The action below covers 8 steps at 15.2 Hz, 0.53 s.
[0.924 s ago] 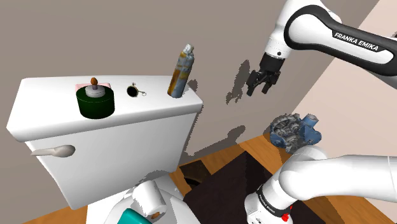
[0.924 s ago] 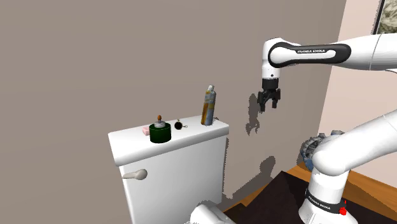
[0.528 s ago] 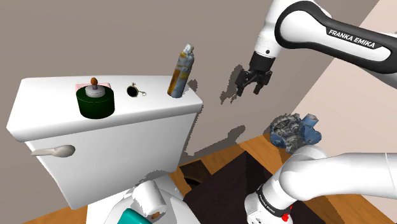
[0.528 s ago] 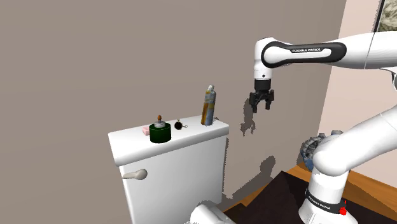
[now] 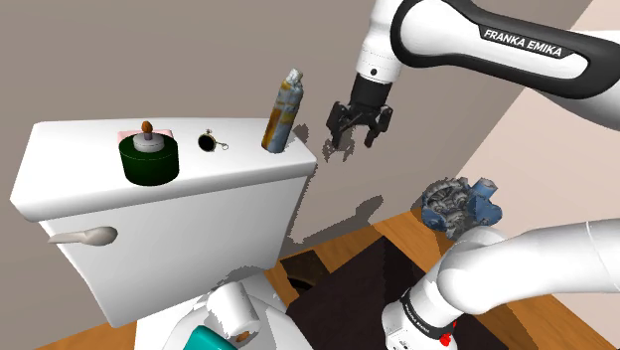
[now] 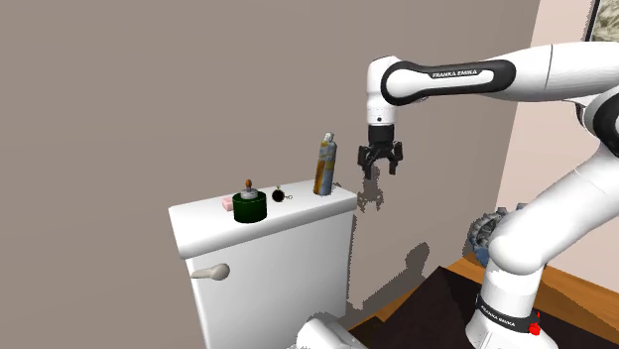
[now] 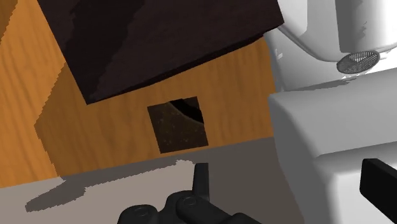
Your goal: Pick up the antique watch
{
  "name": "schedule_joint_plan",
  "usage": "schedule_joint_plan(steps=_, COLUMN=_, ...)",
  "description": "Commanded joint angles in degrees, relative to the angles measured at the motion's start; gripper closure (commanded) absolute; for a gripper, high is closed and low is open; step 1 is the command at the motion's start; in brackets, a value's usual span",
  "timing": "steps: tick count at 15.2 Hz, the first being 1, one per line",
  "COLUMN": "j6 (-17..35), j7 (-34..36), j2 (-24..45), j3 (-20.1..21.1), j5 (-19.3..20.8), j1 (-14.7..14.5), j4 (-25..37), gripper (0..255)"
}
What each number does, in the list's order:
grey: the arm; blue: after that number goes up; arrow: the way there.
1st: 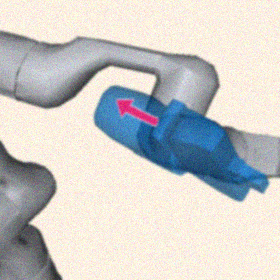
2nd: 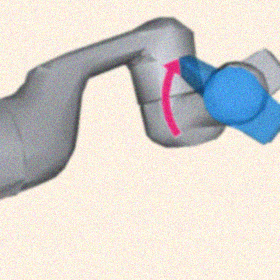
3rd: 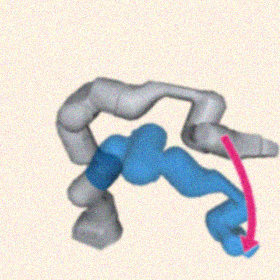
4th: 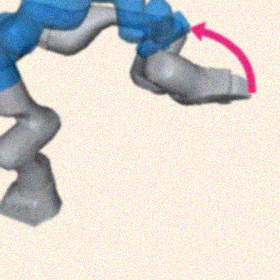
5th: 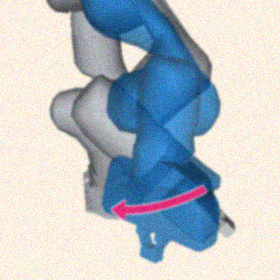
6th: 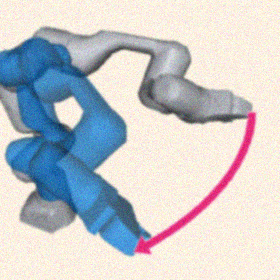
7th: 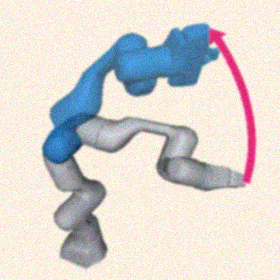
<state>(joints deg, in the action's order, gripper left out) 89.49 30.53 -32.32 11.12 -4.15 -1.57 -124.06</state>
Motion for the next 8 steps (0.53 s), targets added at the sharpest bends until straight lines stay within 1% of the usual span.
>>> schedule_joint_plan(steps=1, j6=0.81, j7=3.68, j2=2.74, j3=2.16, j5=-0.9, j1=-0.09, j4=2.03, gripper=0)
schedule_joint_plan(steps=5, j6=1.91, j7=11.21, j2=9.22, j3=6.59, j5=-1.76, j1=-0.26, j4=7.66, gripper=0)
schedule_joint_plan(steps=8, j6=2.47, j7=17.0, j2=14.76, j3=9.77, j5=-1.47, j1=-0.4, j4=12.74, gripper=0)
